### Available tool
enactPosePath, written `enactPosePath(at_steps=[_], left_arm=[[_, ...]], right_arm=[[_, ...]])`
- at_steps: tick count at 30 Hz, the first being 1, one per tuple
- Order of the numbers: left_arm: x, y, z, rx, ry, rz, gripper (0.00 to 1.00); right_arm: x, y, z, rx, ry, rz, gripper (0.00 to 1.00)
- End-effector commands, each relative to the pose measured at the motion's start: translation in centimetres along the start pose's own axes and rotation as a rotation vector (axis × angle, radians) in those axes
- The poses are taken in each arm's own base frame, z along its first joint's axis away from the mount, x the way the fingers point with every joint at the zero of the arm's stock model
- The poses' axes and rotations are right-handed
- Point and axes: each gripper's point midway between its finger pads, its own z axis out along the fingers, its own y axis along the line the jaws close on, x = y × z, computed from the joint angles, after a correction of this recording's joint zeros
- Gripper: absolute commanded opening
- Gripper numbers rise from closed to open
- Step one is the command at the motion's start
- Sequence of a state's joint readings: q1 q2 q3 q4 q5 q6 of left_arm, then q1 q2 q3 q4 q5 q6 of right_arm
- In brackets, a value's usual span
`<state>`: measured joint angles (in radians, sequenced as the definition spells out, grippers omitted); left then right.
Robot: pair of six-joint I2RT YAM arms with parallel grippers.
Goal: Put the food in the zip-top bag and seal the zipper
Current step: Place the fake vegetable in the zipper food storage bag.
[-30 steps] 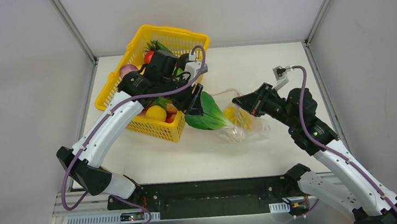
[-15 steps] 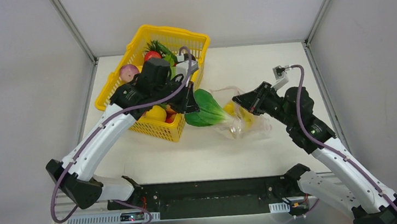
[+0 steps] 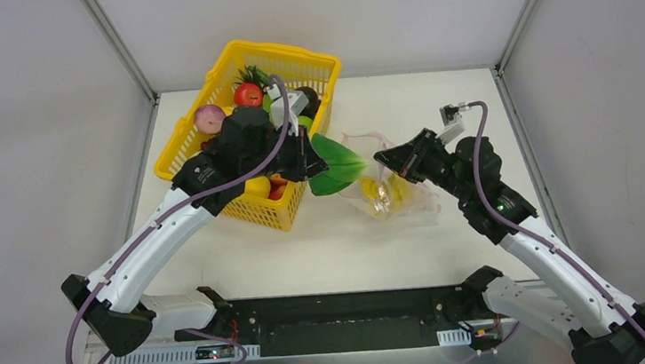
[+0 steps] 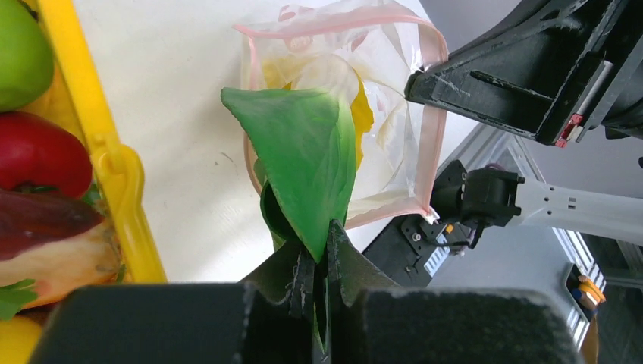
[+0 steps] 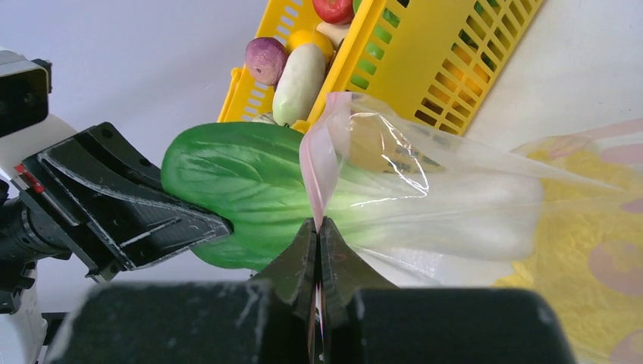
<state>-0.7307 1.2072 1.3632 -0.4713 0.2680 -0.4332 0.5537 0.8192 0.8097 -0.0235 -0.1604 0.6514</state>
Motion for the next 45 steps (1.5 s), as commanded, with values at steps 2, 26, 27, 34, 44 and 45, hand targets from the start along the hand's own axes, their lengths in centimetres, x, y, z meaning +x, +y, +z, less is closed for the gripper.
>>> enactPosePath(at_steps=[2, 26, 27, 34, 44, 45], left_arm=[[-1.9, -2.0, -0.9, 0.058, -0.062, 0.011, 0.00], [-1.5, -3.9, 3.3, 0.223, -0.193, -0.069, 0.00], [-1.3, -3.9, 3.7, 0.218, -0.189, -0.063, 0.00], [0.6, -5.1, 6.6, 0.229, -0.100, 0.001, 0.00], [3.1, -3.4, 10.4, 0.122, 0.055, 0.035, 0.01], [3.1, -3.1, 10.8, 0.106, 0.051, 0.033, 0.01]], right_arm=[[-2.4, 2.4, 0.0, -0.066, -0.085, 0.003, 0.00], [-1.8, 6.4, -2.1, -0.246, -0.027, 0.002, 0.00], [-1.7, 6.4, -2.1, -0.247, -0.021, 0.004, 0.00], [-1.5, 6.0, -2.0, -0.235, -0.020, 0.013, 0.00], [-1.8, 5.1, -2.3, -0.215, -0.066, -0.009, 0.00], [-1.9, 5.2, -2.5, -0.222, -0.073, -0.015, 0.00]])
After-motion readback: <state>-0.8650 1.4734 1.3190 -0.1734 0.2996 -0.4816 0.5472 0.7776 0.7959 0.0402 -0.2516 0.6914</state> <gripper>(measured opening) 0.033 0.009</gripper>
